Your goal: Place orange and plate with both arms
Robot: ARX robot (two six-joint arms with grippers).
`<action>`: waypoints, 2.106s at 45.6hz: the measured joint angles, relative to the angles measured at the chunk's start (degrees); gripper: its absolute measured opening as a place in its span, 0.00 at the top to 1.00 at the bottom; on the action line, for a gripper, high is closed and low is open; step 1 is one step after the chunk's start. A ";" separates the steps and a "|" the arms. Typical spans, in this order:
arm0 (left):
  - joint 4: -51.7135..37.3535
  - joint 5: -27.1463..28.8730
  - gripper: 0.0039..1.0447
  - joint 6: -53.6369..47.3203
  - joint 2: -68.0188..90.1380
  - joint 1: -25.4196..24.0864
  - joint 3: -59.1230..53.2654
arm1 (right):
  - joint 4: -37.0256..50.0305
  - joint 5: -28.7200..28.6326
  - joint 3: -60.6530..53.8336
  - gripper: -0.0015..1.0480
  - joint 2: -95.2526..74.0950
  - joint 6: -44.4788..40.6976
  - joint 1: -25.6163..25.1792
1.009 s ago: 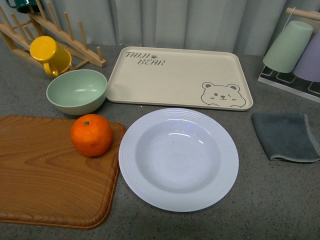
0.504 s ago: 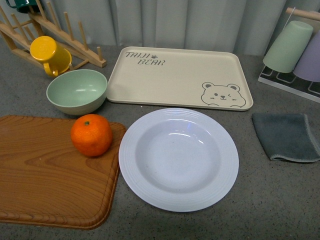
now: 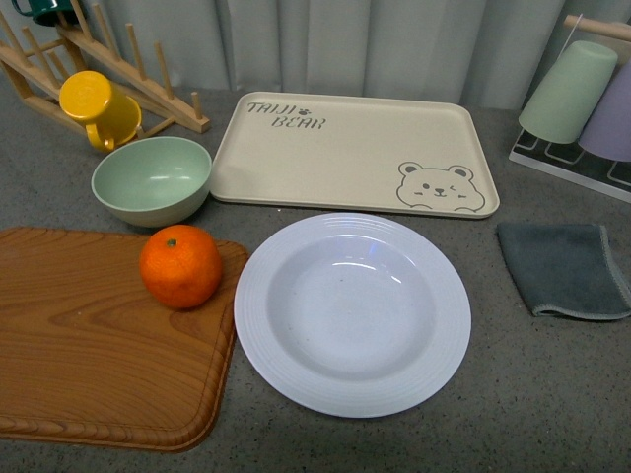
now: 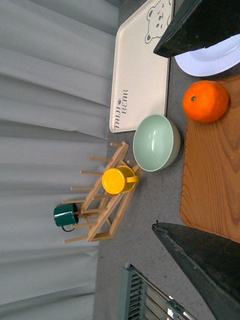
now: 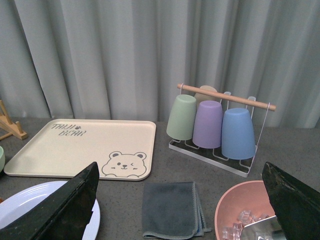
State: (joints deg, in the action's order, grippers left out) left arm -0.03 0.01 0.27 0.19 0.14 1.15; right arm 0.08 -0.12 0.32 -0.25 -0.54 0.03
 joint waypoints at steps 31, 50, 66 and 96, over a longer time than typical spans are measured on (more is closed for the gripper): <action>0.00 0.00 0.06 0.00 0.00 0.00 0.00 | 0.00 0.00 0.02 0.09 0.00 -0.02 0.00; 0.00 0.00 0.06 0.00 0.00 0.00 0.00 | 0.00 0.00 0.02 0.09 0.00 -0.02 0.00; -12.20 19.52 0.06 10.97 40.35 2.12 7.50 | -0.02 0.00 0.02 0.09 0.02 -0.02 -0.02; -16.11 6.27 0.06 8.52 96.83 7.93 36.35 | -0.02 0.02 0.02 0.09 0.02 0.00 -0.02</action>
State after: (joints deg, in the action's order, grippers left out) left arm -16.14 6.28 8.80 97.01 8.08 37.50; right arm 0.05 -0.10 0.34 -0.23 -0.54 0.01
